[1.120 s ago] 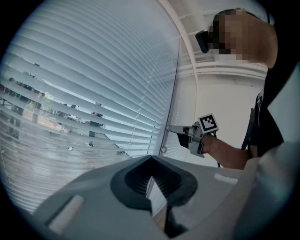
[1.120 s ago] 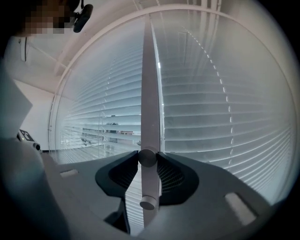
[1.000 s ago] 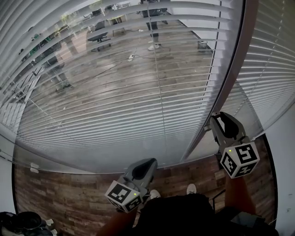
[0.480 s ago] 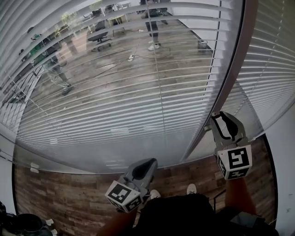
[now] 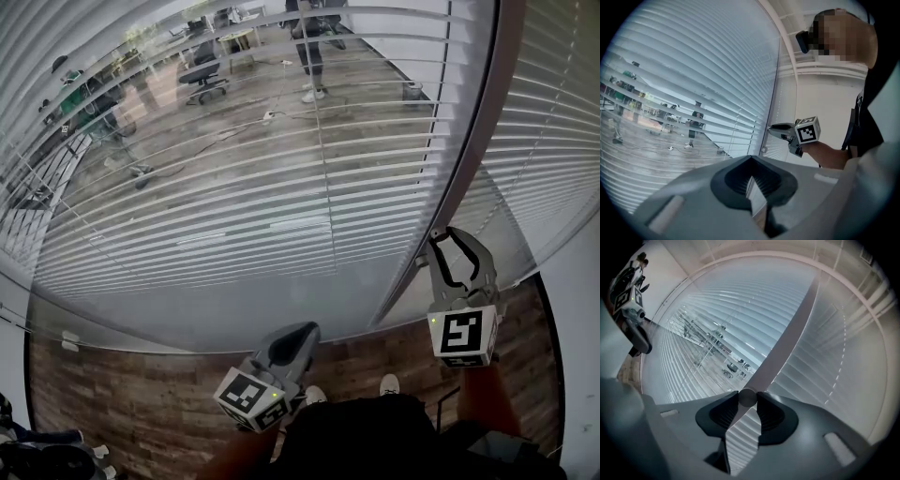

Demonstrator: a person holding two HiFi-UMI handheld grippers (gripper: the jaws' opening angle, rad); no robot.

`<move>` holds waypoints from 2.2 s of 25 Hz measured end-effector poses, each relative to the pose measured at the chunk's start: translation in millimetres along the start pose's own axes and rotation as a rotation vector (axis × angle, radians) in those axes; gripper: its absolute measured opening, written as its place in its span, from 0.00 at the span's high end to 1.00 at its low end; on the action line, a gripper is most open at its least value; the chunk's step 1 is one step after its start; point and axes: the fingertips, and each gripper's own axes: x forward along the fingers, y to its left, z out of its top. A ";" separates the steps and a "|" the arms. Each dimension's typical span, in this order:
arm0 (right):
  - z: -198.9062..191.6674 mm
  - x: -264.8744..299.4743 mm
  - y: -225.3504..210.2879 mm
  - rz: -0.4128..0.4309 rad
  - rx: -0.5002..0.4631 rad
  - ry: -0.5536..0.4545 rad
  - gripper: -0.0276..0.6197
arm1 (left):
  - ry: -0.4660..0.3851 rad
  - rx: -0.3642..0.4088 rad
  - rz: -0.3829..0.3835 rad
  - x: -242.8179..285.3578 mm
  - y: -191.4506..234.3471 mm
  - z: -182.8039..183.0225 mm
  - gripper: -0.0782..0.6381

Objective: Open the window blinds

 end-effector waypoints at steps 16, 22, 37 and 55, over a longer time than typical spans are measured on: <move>-0.3 -2.7 -6.1 0.144 0.595 -0.086 0.63 | -0.006 -0.002 -0.007 1.2 0.4 0.2 0.89; -7.7 -2.5 -12.4 0.218 0.999 -0.125 0.65 | -0.002 0.001 -0.009 1.1 -0.1 1.7 0.89; -3.3 -0.1 -8.6 0.229 0.953 -0.115 0.72 | 0.001 0.000 -0.010 0.6 0.9 -1.0 0.89; -0.3 -0.1 -6.5 0.134 0.441 -0.044 0.73 | 0.002 0.000 -0.007 0.6 0.5 1.9 0.89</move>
